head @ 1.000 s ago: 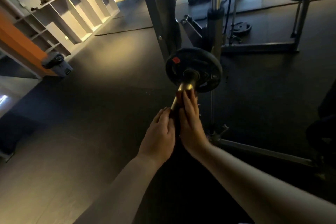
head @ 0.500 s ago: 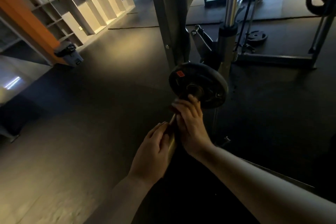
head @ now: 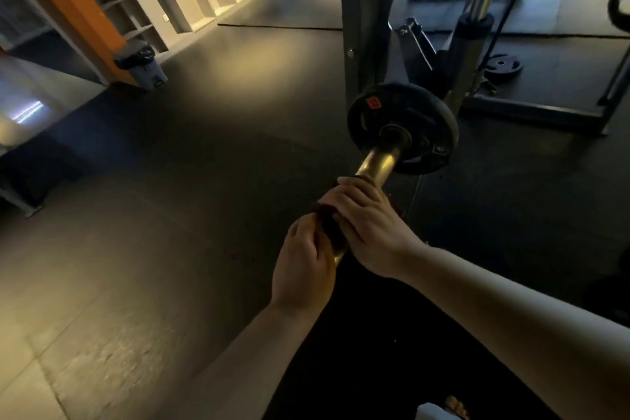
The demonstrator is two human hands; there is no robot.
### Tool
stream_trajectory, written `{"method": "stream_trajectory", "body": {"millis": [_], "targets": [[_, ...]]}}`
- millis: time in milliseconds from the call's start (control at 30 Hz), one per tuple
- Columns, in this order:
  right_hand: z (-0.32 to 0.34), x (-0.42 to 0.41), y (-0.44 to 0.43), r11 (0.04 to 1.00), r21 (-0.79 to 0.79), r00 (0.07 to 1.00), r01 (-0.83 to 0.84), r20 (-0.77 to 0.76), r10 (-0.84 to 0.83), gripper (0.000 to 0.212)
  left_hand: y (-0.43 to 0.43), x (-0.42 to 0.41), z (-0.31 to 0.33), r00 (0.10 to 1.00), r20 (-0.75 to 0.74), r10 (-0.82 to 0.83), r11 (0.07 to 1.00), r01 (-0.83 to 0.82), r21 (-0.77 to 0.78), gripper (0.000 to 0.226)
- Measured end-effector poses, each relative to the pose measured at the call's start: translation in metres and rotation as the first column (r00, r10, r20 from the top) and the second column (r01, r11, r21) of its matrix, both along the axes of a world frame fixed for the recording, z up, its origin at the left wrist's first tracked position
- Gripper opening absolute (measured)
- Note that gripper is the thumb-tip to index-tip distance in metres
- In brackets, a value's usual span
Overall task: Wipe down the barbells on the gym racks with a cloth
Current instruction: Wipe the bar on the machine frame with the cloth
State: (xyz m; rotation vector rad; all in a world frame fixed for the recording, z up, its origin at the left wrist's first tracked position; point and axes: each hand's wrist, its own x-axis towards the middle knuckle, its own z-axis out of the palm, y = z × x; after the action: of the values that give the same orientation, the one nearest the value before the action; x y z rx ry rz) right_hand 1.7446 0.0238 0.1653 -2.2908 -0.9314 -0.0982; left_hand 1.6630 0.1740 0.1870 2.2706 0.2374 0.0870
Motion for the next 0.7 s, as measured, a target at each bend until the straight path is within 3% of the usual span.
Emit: {"method": "stream_trajectory", "body": {"millis": [100, 233, 400, 533, 700], "targets": [[0.003, 0.007, -0.009, 0.999, -0.036, 0.999, 0.013, -0.035, -0.015, 0.042, 0.004, -0.013, 0.0, 1.0, -0.014, -0.018, 0.999, 0.018, -0.026, 0.049], [0.0, 0.0, 0.001, 0.974, 0.05, 0.969, 0.219, -0.129, -0.211, 0.04, 0.01, -0.023, -0.003, 0.995, -0.078, -0.061, 0.996, 0.056, -0.068, 0.042], [-0.004, -0.041, 0.025, 0.975, 0.127, 0.978, 0.181, -0.13, -0.164, 0.04, 0.022, -0.031, -0.005, 0.992, -0.055, -0.113, 0.992, 0.109, -0.058, 0.062], [-0.003, -0.073, 0.041, 0.971, 0.158, 0.976, 0.18, -0.153, -0.156, 0.041, 0.03, -0.044, -0.018, 0.989, 0.012, -0.148, 0.988, 0.149, -0.048, 0.05], [0.002, -0.106, 0.061, 0.951, 0.205, 0.964, 0.233, -0.181, -0.197, 0.032, 0.045, -0.067, -0.033, 0.992, 0.058, -0.113, 0.972, 0.123, -0.2, 0.039]]}}
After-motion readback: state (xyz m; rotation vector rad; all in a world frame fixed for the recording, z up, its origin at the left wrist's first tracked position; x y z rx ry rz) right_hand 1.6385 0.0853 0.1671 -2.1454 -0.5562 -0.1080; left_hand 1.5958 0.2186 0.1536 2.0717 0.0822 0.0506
